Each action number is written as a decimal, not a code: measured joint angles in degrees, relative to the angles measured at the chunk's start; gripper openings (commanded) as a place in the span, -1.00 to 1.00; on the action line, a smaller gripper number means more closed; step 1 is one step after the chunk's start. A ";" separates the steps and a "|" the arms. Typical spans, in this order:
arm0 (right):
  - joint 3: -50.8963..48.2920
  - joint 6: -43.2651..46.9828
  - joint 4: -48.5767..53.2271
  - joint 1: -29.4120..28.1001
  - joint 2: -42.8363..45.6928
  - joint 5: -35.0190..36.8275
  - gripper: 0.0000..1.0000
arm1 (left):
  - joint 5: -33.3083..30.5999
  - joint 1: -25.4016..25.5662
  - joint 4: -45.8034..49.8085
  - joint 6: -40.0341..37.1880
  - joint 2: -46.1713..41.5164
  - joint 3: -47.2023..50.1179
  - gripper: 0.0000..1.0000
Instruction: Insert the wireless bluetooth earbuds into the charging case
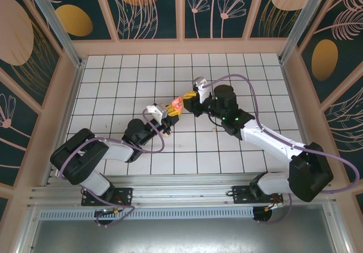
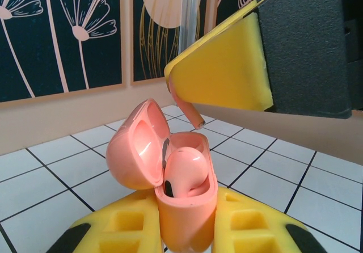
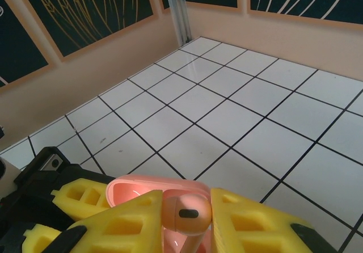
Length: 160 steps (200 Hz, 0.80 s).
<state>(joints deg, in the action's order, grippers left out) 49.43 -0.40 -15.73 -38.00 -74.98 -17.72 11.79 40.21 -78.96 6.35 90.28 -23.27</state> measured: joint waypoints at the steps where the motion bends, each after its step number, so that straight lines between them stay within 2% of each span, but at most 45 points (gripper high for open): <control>1: 0.02 0.00 0.00 0.00 0.00 -0.02 -0.53 | -0.02 0.00 0.00 0.00 0.00 0.00 -0.88; 160: 0.00 1.75 0.11 -0.37 -1.18 1.25 -0.54 | -0.09 0.00 0.17 0.87 -0.39 -0.31 -0.87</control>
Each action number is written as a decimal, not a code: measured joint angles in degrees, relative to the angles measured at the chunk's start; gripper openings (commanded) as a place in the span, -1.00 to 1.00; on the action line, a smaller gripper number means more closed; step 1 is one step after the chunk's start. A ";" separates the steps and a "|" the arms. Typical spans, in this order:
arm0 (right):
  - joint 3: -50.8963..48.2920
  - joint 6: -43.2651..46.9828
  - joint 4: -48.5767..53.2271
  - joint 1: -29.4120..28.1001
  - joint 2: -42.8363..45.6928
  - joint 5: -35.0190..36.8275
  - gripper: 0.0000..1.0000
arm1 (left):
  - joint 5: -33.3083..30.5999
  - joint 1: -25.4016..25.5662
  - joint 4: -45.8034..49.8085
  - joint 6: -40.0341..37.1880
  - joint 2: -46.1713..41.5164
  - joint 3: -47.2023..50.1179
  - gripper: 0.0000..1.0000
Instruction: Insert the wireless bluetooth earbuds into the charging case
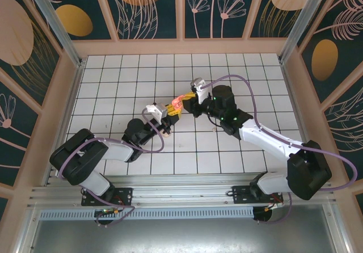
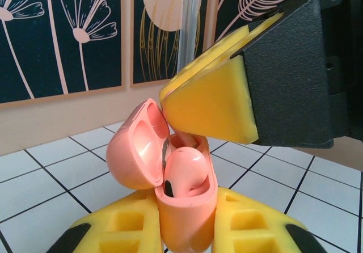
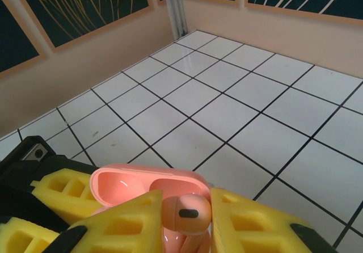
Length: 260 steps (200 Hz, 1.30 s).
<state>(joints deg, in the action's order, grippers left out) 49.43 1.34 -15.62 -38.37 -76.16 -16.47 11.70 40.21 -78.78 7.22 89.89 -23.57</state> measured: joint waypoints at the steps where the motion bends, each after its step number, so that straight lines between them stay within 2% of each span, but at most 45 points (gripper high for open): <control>1: 0.00 0.02 0.00 0.00 0.00 0.02 -0.54 | 0.00 0.00 0.00 0.00 0.00 -0.02 -0.87; 33: 0.00 0.46 0.15 0.00 0.00 0.07 -0.49 | -0.11 0.00 0.57 0.00 -0.22 -0.13 -0.87; 79: -0.09 1.16 1.16 -0.04 0.07 -1.18 -0.17 | -0.15 0.00 0.63 0.00 -0.26 -0.42 -0.87; 134: -0.09 -0.87 2.10 1.14 2.45 -5.35 0.02 | 0.15 0.00 0.68 -0.07 -0.26 -0.55 -0.87; 168: -0.11 -4.55 1.60 5.53 5.53 -11.76 0.12 | 2.01 0.00 1.07 -1.09 -0.26 -0.55 -0.87; 207: -0.09 -10.27 1.18 11.69 6.16 -21.14 0.22 | 7.61 0.00 1.95 -2.73 -0.28 -0.57 -0.84; 260: 2.71 -12.94 5.20 12.63 1.60 -31.61 0.24 | 15.34 0.00 2.62 -3.34 -0.26 -1.53 -0.83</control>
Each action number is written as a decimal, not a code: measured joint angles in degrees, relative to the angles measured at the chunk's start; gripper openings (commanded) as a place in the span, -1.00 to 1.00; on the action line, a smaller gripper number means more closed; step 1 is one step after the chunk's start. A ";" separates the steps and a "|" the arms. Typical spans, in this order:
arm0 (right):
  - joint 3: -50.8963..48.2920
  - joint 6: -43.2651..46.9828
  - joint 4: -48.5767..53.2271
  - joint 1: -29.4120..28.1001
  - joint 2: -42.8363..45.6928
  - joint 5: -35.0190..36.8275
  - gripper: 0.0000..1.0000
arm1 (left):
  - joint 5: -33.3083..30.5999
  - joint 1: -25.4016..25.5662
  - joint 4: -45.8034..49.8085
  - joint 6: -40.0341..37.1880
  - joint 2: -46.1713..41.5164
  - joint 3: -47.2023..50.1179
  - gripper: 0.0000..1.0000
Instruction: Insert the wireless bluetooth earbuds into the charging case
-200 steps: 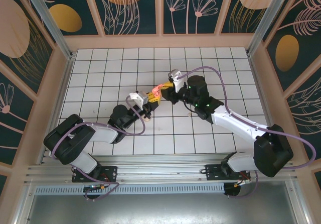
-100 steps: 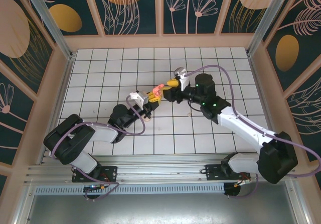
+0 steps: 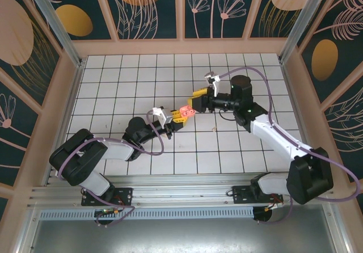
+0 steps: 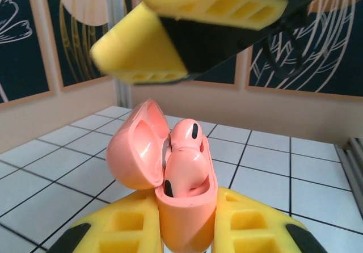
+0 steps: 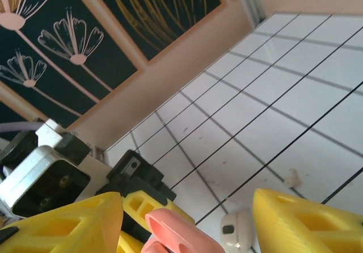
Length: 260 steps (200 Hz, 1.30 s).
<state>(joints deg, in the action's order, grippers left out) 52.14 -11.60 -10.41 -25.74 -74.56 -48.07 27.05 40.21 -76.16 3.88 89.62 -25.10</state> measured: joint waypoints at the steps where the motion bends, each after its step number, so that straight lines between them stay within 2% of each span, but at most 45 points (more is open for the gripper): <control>1: 0.02 0.00 0.04 0.00 -0.09 -0.11 0.24 | 0.13 0.00 -0.02 0.00 0.00 -0.04 -0.83; 77: 1.62 -0.42 4.72 -0.02 -3.61 -7.98 0.20 | 1.62 0.00 1.90 -0.87 0.00 -1.18 -0.83; 150: 2.03 1.40 7.30 0.15 -3.30 -8.66 0.07 | 0.55 0.44 3.15 -1.73 -0.66 -1.20 -0.84; 198: -0.02 1.62 7.63 0.96 1.44 -9.94 0.06 | -2.27 0.42 5.46 -2.14 -1.05 -1.22 -0.84; 233: -2.64 0.59 6.86 3.74 5.77 -6.56 0.06 | -2.38 0.42 8.66 -1.49 -1.29 -2.71 -0.84; 260: -3.48 -2.10 6.97 6.21 7.89 1.62 0.06 | -2.47 0.42 15.39 1.95 -1.29 -7.67 -0.85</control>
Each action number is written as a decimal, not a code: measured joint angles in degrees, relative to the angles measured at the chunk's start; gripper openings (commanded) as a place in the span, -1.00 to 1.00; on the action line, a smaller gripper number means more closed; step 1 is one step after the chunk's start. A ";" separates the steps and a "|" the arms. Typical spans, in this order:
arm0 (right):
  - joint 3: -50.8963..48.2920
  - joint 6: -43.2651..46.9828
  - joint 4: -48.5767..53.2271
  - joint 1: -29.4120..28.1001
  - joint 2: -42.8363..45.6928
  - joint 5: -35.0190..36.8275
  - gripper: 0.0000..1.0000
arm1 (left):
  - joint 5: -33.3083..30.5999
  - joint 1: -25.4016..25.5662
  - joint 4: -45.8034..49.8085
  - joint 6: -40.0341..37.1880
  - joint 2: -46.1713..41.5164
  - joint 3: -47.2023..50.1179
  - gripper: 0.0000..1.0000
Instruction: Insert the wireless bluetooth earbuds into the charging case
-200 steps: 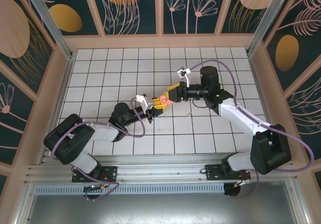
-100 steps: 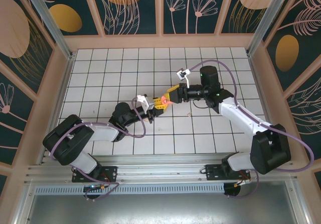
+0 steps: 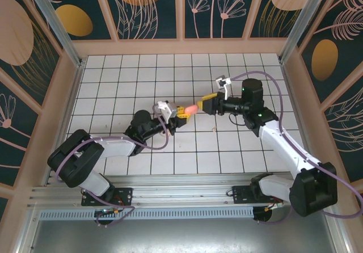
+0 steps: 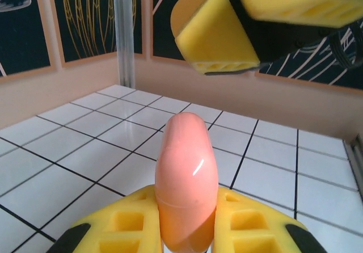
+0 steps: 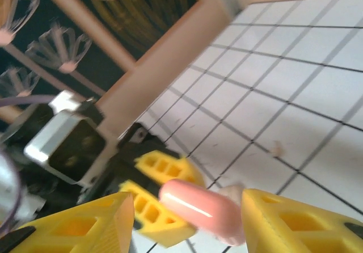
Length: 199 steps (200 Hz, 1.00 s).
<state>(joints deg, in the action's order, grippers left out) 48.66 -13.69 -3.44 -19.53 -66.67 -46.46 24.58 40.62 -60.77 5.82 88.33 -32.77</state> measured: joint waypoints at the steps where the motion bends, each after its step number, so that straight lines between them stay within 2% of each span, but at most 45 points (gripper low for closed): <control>1: 0.00 -0.15 0.02 0.09 0.02 0.31 0.06 | 0.00 0.00 0.24 0.13 0.00 -0.17 -0.85; 35: -2.64 -6.19 0.44 4.42 1.92 12.28 0.06 | -1.53 -0.02 12.81 5.77 0.13 -9.03 -0.87; 71: -4.17 -10.82 3.13 9.53 2.82 19.96 0.06 | -2.51 0.00 25.49 12.44 3.76 -19.50 -0.90; 134: -7.21 -12.39 6.54 10.08 8.04 26.14 0.06 | 0.09 0.00 40.87 23.76 16.31 -36.87 -0.93; 199: -8.48 -11.91 11.47 11.26 11.34 30.40 0.06 | 1.62 0.00 47.41 33.97 28.79 -48.30 -0.92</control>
<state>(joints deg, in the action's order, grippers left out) 40.18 -25.61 8.03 -8.27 -55.33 -16.05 26.20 40.62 -13.37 39.79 117.12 -81.08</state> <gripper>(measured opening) 0.531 0.171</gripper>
